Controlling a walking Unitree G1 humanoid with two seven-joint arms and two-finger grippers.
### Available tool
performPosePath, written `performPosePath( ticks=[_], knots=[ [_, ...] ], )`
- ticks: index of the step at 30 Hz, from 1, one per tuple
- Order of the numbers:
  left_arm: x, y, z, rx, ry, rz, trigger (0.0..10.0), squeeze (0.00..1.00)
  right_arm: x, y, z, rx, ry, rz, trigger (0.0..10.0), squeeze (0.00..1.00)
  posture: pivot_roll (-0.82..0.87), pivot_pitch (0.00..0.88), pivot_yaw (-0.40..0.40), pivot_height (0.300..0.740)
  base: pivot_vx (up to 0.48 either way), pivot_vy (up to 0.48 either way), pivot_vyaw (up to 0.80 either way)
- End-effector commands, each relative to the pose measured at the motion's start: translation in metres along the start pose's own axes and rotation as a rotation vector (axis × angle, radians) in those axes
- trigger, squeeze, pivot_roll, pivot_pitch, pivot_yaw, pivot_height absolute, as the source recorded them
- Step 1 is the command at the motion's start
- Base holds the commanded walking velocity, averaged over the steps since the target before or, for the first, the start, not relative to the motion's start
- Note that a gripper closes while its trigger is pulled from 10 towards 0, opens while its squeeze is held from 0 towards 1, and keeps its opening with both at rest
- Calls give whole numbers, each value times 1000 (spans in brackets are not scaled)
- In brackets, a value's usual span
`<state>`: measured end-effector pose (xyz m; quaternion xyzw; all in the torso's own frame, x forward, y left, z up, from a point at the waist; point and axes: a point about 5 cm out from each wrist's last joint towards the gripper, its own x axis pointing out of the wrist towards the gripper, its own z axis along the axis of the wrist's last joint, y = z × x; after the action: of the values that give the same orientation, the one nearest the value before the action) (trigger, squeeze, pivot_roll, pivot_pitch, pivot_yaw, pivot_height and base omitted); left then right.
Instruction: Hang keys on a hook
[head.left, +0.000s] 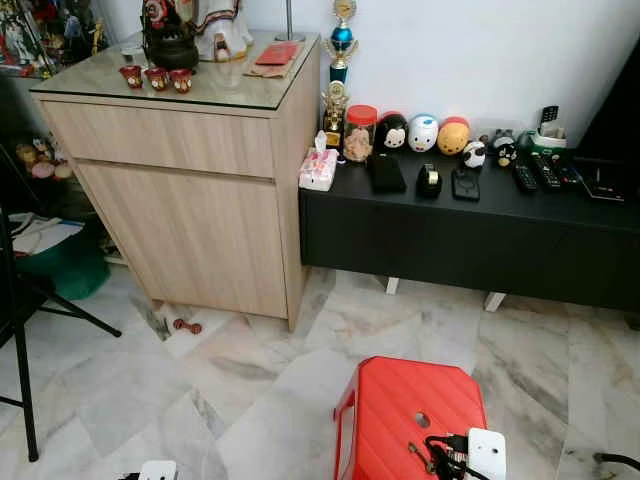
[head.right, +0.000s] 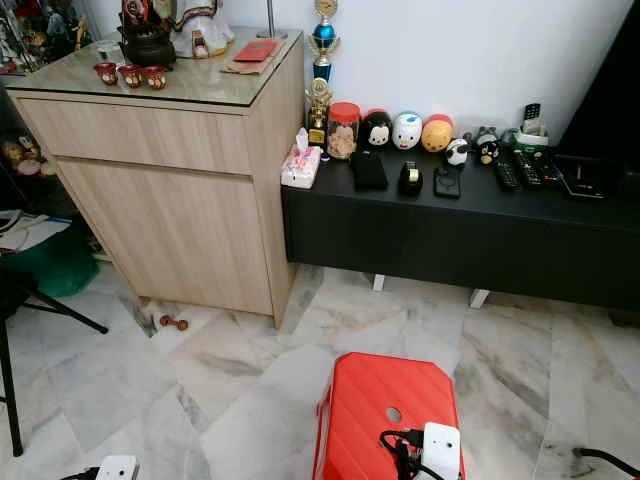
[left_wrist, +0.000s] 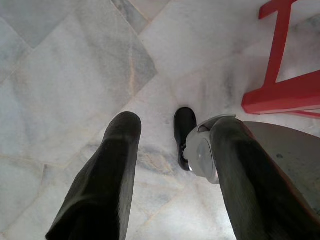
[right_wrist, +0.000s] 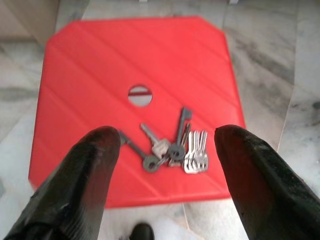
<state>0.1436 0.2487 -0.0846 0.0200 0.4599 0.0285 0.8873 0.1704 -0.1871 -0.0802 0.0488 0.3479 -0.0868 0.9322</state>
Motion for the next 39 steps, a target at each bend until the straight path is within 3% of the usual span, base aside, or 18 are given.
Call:
performPosePath(
  ticks=[1, 3, 7, 11, 14, 16, 24, 25, 26, 27, 28, 39],
  knots=[
    [-1, 0, -4, 2, 9, 11, 10000, 0, 9, -3, 29, 3, -121, -16, 10000, 0, 89, 0, -50, 740, 0, 0, 0],
    [-1, 1, -3, 4, -6, 31, 10000, 0, 21, -7, 99, -11, -356, -8, 10000, 0, 86, 0, -50, 740, 0, 0, 0],
    [-2, 4, -1, 18, -32, 76, 10000, 0, 19, -3, 115, 8, -441, 12, 10000, 0, 83, 0, -52, 740, 0, 0, 0],
    [-3, 8, 3, 48, -83, 159, 10000, 0, 20, 1, 116, 29, -439, 24, 10000, 0, 79, 0, -53, 740, 0, 0, 0],
    [-5, 10, 7, 21, -140, 218, 10000, 0, 21, 1, 115, 29, -415, 30, 10000, 0, 93, 0, -60, 740, 0, 0, 0],
    [-6, 10, 12, 0, -210, 222, 10000, 0, 22, 0, 116, 38, -404, 33, 10000, 0, 97, 0, -64, 740, 0, 0, 0],
    [-9, 8, 22, -12, -333, 221, 10000, 0, 22, 3, 112, 48, -375, 50, 10000, 0, 110, 16, -67, 740, 0, 0, 0],
    [-6, 8, 51, -36, -439, 186, 10000, 0, 23, 3, 111, 53, -368, 50, 10000, 0, 112, 20, -68, 740, 0, 0, 0],
    [-6, 8, 51, -36, -439, 186, 10000, 0, 23, 3, 111, 53, -368, 50, 10000, 0, 112, 20, -68, 740, 0, 0, 0],
    [-8, 10, 111, 15, -636, 175, 10000, 0, 23, 4, 108, 61, -351, 55, 10000, 0, 115, 23, -69, 740, 0, 0, 0],
    [-11, 10, 125, 21, -682, 179, 10000, 0, 24, 5, 105, 63, -334, 61, 10000, 0, 115, 23, -69, 740, 0, 0, 0],
    [-12, 9, 119, -91, -696, 175, 10000, 0, 25, 4, 83, 41, -207, 74, 10000, 0, 119, 40, -81, 740, 0, 0, 0]
  ],
)
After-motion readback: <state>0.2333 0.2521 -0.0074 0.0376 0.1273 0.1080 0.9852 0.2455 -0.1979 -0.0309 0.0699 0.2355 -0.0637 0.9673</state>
